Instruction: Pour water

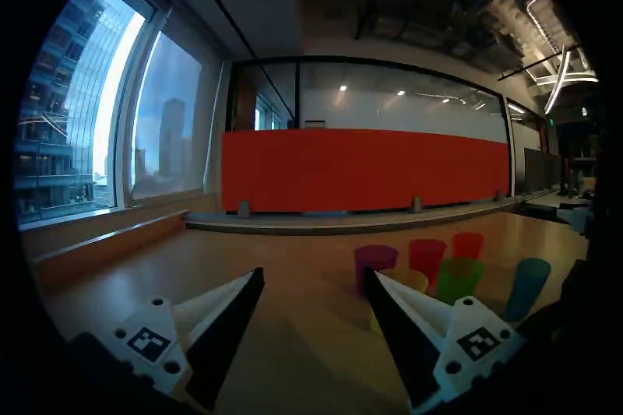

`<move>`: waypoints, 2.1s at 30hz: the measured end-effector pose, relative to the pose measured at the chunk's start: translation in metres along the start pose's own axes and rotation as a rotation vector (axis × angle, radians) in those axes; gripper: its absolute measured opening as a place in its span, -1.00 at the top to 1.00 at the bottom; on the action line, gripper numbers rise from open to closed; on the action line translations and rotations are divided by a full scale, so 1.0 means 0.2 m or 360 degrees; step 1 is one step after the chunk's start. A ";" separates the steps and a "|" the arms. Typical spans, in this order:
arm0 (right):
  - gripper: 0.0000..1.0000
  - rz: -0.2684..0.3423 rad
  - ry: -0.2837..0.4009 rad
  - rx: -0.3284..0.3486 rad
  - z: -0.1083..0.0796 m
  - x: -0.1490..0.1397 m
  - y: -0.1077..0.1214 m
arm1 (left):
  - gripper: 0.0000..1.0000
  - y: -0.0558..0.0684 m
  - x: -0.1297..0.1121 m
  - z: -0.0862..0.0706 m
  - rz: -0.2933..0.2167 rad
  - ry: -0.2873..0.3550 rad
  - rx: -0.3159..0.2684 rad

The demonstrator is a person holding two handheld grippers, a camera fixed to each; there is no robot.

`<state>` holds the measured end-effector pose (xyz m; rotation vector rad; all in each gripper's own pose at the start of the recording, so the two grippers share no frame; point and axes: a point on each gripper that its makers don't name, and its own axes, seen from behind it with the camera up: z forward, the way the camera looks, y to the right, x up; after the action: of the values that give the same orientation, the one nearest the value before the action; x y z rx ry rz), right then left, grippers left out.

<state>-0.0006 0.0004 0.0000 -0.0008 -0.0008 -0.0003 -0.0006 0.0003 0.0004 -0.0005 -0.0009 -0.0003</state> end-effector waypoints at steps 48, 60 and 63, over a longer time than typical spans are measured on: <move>-1.00 -0.0087 -0.0103 0.0144 0.09 0.92 -0.02 | -0.88 -0.07 0.94 0.18 0.0067 -0.0062 -0.0143; -1.00 -0.0090 -0.0117 0.0192 0.09 0.91 -0.04 | -0.88 -0.02 0.95 0.18 0.0141 -0.0066 -0.0241; -1.00 -0.0094 -0.0119 0.0221 0.09 0.91 -0.06 | -0.88 0.00 0.95 0.18 0.0140 -0.0076 -0.0282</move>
<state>0.1811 -0.0109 0.0182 0.1380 -0.0757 -0.0590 0.1893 0.0010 0.0359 -0.1776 -0.0486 0.0878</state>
